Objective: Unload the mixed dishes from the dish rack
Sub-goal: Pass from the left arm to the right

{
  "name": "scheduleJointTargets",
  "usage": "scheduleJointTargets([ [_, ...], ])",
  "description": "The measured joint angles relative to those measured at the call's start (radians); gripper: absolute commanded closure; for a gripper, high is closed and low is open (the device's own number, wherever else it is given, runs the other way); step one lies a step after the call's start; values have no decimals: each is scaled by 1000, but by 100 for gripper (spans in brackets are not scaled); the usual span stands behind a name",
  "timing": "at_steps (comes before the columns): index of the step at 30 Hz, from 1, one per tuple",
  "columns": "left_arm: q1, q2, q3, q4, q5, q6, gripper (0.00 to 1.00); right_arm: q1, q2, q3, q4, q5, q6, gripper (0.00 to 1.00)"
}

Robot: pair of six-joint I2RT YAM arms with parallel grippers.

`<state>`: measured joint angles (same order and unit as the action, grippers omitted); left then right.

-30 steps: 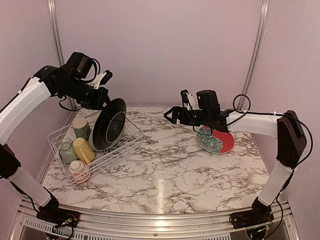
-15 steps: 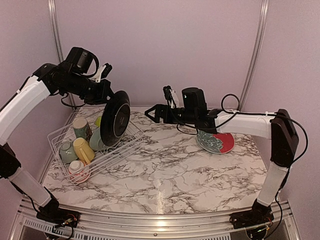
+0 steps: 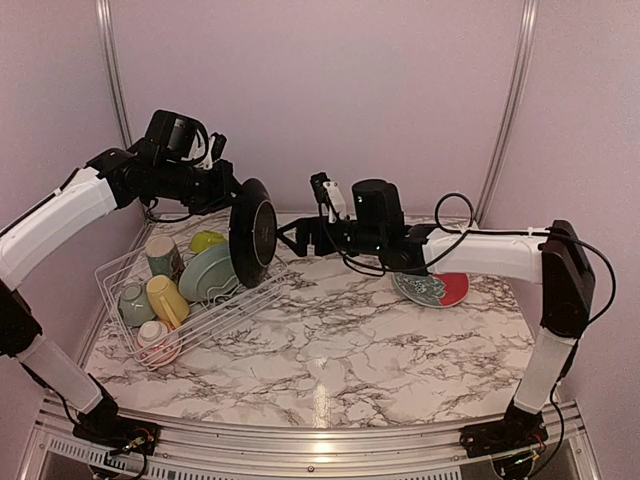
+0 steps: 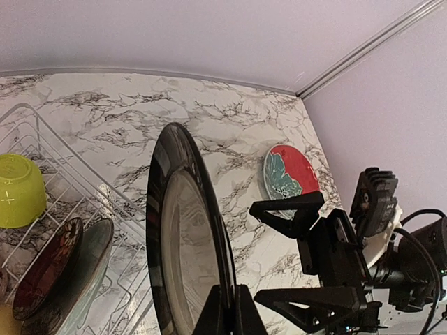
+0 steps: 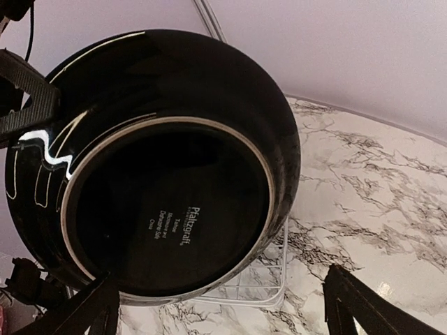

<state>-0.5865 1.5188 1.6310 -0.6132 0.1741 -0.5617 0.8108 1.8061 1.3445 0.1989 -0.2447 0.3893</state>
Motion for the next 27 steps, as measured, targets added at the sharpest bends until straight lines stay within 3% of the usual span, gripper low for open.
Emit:
scheduleJointTargets([
  [6, 2, -3, -81, 147, -61, -129, 100, 85, -9, -1, -22, 147, -106, 2],
  [19, -1, -21, -137, 283, -167, -321, 100, 243, -26, 3, -27, 489, -372, 2],
  [27, -1, -37, -144, 349, -223, -413, 100, 293, 26, 115, -33, 709, -529, 5],
])
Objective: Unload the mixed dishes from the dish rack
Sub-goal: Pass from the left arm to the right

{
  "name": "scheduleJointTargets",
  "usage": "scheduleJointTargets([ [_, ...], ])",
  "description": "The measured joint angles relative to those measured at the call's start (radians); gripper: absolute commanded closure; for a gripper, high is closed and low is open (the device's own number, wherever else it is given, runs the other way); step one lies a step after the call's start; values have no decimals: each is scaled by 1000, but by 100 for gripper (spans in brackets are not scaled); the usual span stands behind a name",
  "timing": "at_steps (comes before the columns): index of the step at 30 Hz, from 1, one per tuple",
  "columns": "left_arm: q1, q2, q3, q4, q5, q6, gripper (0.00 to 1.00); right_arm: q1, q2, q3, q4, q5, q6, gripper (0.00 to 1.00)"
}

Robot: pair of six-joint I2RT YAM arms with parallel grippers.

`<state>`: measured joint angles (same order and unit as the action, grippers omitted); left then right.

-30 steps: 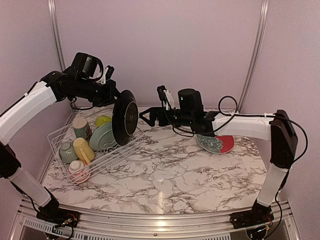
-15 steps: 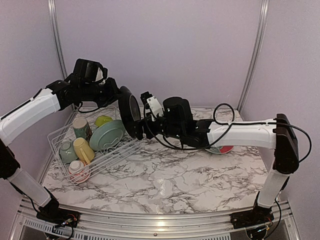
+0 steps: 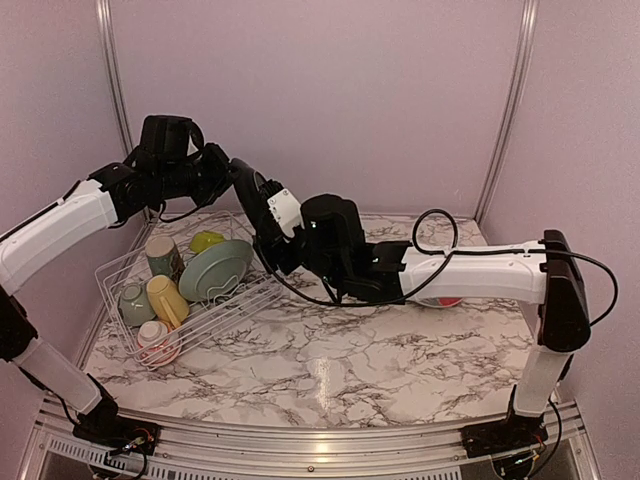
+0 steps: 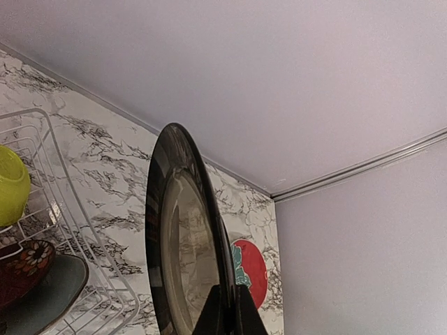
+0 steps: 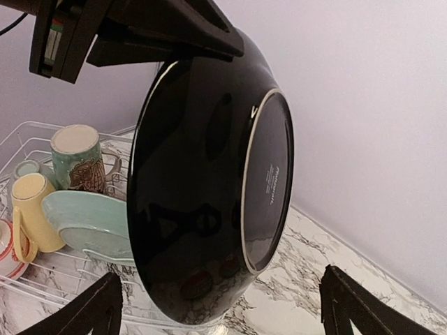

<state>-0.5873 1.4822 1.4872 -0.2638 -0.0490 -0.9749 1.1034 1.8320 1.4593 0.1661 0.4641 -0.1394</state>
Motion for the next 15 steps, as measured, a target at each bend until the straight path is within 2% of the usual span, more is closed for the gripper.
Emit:
scheduleJointTargets([
  [11, -12, 2, 0, 52, -19, -85, 100, 1, 86, 54, 43, 134, -111, 15],
  [15, -22, 8, 0, 58, -24, -116, 100, 1, 125, 70, 99, 193, -172, 25],
])
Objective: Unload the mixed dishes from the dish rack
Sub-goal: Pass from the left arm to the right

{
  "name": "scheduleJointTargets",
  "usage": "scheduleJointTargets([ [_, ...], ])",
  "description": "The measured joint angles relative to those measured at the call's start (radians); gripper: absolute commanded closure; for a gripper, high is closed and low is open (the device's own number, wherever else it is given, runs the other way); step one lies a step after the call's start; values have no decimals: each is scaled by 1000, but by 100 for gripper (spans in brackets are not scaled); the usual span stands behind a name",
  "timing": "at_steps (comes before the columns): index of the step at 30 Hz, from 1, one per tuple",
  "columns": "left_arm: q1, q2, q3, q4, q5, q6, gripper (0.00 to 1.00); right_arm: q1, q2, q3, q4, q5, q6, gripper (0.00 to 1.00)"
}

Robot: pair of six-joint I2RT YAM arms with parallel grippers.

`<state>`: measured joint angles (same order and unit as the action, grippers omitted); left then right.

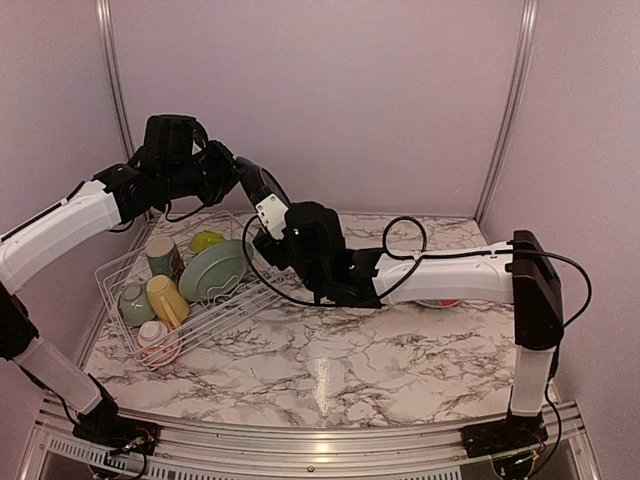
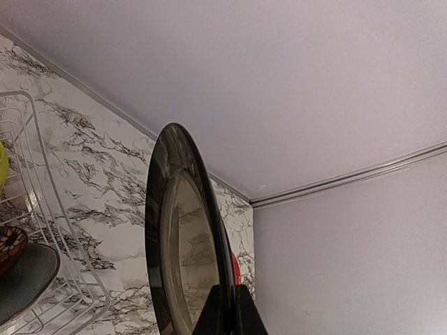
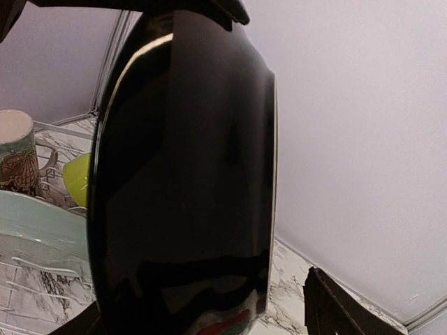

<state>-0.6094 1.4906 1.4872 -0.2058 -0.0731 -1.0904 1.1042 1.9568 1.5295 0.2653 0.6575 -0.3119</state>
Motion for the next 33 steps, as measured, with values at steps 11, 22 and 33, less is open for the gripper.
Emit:
scheduleJointTargets([
  [11, -13, 16, 0, 0, -21, -50, 100, 0, 82, 50, 120, 114, -148, 75],
  [22, -25, 16, -23, -2, -63, -185, 100, -11, 99, 63, 150, 208, -221, 100],
  [33, -24, -8, -53, 168, -20, -28, 12, -79, 11, -37, 95, 124, -90, 100],
])
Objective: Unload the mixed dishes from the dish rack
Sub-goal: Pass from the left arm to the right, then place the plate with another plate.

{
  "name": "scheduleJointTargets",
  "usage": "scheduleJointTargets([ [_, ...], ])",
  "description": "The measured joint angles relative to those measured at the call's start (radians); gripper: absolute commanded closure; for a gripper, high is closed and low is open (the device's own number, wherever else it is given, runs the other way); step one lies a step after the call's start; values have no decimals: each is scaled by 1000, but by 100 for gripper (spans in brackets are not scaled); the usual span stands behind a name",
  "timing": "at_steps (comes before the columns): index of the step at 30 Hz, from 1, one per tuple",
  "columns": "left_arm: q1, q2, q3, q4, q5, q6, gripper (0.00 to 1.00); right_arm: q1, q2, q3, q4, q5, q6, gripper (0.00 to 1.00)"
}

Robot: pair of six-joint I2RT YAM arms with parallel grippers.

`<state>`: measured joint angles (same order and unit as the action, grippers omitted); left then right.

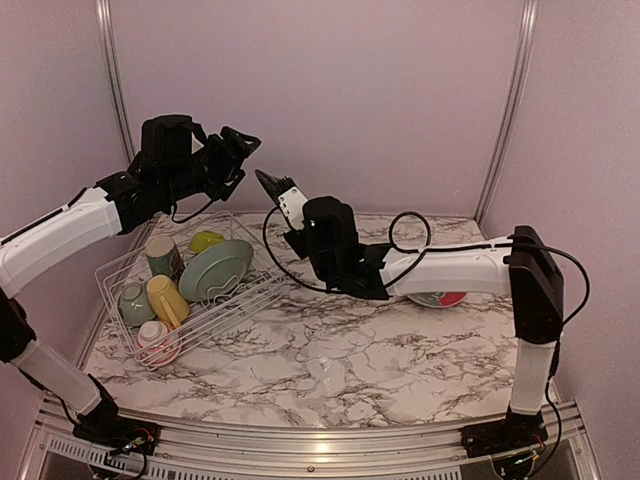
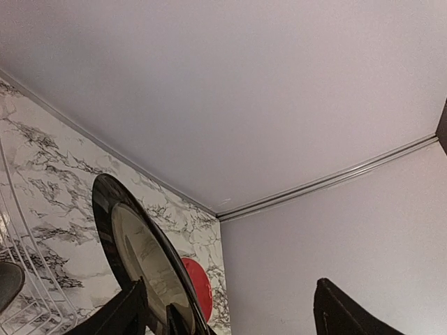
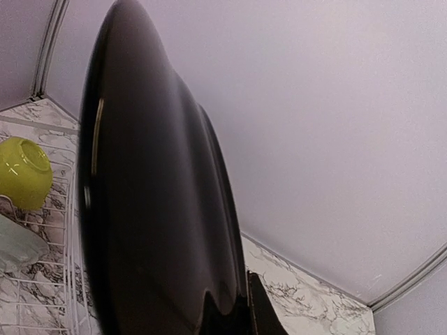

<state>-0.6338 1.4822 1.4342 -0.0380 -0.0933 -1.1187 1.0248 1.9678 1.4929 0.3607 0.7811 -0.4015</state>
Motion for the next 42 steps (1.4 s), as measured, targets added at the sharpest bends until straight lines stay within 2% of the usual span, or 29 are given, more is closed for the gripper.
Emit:
scheduleJointTargets([
  [5, 0, -48, -32, 41, 8, 108, 9, -90, -94, -92, -114, -124, 154, 100],
  [8, 0, -77, -46, 50, 16, 190, 8, -179, -182, -174, -182, -272, 294, 100],
  [13, 1, -129, -87, 53, 22, 300, 8, -414, -329, -322, -250, -615, 548, 100],
  [18, 2, -176, -158, 60, 32, 421, 8, -680, -443, -540, -217, -962, 782, 100],
  [25, 2, -235, -303, 108, 68, 536, 8, -954, -517, -788, -183, -1279, 1003, 100],
  [29, 2, -235, -304, 127, 103, 563, 8, -1076, -546, -863, -116, -1400, 1099, 100],
  [33, 2, -235, -304, 148, 134, 572, 8, -1160, -547, -890, -58, -1452, 1155, 100],
  [42, 2, -235, -304, 165, 168, 573, 8, -1181, -444, -883, 5, -1502, 1178, 100],
])
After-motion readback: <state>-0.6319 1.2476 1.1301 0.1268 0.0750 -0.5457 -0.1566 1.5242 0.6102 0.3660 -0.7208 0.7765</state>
